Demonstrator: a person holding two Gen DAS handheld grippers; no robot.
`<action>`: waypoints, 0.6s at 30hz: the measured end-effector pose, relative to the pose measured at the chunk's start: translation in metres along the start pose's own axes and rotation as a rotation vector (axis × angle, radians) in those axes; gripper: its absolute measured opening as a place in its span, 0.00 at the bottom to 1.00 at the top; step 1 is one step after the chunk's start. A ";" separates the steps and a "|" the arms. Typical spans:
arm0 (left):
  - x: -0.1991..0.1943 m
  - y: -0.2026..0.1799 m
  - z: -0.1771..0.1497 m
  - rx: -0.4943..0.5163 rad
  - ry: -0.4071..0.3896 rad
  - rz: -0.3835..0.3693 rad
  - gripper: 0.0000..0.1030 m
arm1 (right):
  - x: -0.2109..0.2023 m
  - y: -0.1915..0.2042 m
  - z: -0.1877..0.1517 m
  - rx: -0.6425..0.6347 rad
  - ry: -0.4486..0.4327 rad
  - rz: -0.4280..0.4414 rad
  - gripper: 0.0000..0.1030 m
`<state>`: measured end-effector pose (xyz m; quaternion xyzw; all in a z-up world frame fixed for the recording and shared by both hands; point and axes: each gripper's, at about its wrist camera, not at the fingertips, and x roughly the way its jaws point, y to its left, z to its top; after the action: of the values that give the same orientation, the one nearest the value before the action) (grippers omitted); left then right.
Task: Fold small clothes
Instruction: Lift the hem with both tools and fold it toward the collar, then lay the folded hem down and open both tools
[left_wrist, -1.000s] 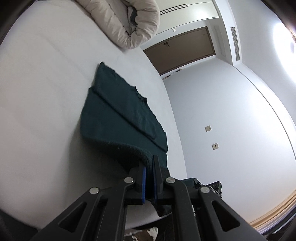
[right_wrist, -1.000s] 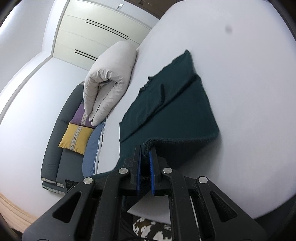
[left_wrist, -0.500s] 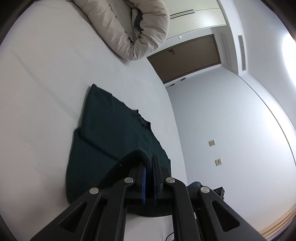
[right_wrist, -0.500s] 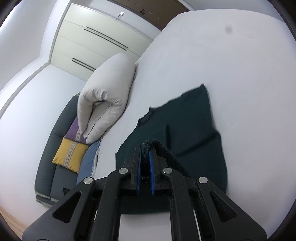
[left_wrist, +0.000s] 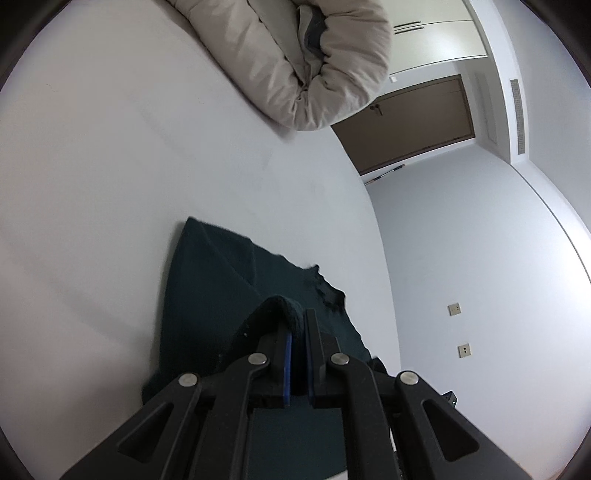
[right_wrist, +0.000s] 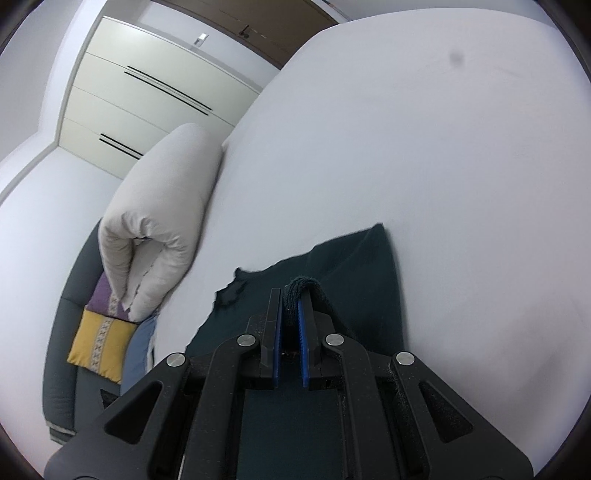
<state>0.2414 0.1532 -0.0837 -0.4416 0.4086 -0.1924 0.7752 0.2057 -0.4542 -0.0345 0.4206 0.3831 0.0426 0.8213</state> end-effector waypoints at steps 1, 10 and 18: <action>0.004 0.000 0.005 0.001 -0.005 0.008 0.06 | 0.006 -0.002 0.001 0.001 0.000 -0.003 0.06; 0.048 0.005 0.037 0.026 -0.010 0.089 0.06 | 0.079 -0.004 0.043 -0.027 0.000 -0.088 0.06; 0.073 0.010 0.041 0.037 0.006 0.162 0.56 | 0.115 -0.012 0.054 -0.004 -0.022 -0.132 0.34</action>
<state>0.3166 0.1320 -0.1146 -0.3922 0.4419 -0.1378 0.7949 0.3192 -0.4523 -0.0922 0.3932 0.4008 -0.0158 0.8273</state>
